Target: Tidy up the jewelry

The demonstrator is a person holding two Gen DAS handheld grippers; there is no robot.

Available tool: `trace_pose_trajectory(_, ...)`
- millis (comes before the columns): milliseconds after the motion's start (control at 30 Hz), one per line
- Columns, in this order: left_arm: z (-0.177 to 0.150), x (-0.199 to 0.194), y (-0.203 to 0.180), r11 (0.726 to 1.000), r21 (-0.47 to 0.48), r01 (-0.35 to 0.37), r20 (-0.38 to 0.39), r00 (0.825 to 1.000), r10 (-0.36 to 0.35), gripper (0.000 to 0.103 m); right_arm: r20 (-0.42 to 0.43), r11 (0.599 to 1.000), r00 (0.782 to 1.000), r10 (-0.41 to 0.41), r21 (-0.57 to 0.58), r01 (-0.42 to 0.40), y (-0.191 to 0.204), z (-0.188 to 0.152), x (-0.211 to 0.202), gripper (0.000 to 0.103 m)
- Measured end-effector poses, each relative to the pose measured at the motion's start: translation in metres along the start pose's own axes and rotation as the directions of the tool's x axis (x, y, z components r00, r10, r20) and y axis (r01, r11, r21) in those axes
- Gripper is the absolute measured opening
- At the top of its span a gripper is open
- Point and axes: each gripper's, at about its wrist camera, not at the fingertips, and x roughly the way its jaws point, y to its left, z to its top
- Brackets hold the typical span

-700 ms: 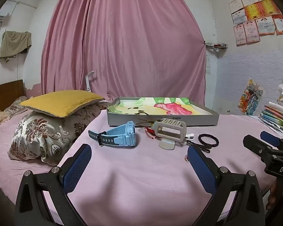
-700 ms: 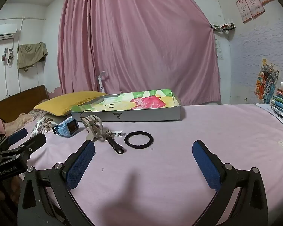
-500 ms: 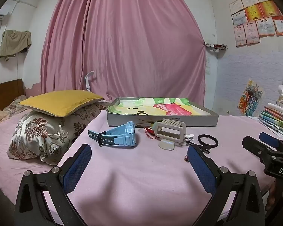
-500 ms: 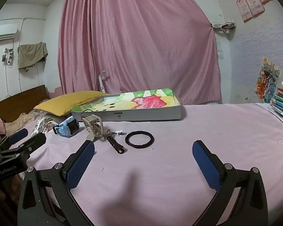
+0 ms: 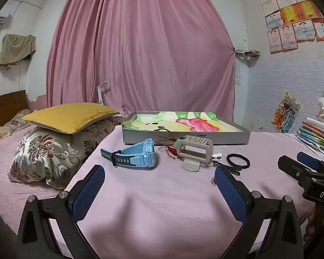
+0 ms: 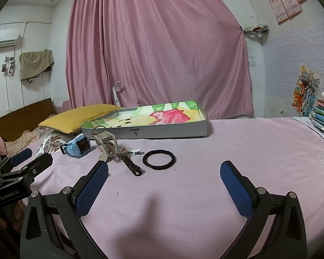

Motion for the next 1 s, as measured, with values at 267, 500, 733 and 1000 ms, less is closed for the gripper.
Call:
trace_pose_trajectory(267,0.0001,0.0001,0.0001,1.0,0.0,0.0,-0.001,1.0,0.0,0.102,-0.002,1.0,1.0,0.002,0.003,-0.002,-0.0003,-0.0018,-0.0009,0.102)
trace_pose_trajectory(500,0.0001,0.0002,0.0001,1.0,0.0,0.001,-0.001,1.0,-0.001,0.102,-0.002,1.0,1.0,0.004,0.005,-0.003,-0.001,-0.0014,-0.001,0.102)
trace_pose_trajectory(733,0.0001,0.0003,0.0,1.0,0.0,0.0,-0.002,1.0,0.0,0.102,-0.003,1.0,1.0,0.003,0.005,-0.003,-0.0006,-0.002,-0.0014,0.102)
trace_pose_trajectory(1000,0.0,0.0003,-0.0001,1.0,0.001,0.0,-0.002,1.0,0.0,0.102,-0.003,1.0,1.0,0.002,0.006,-0.002,-0.0009,-0.002,-0.0012,0.102)
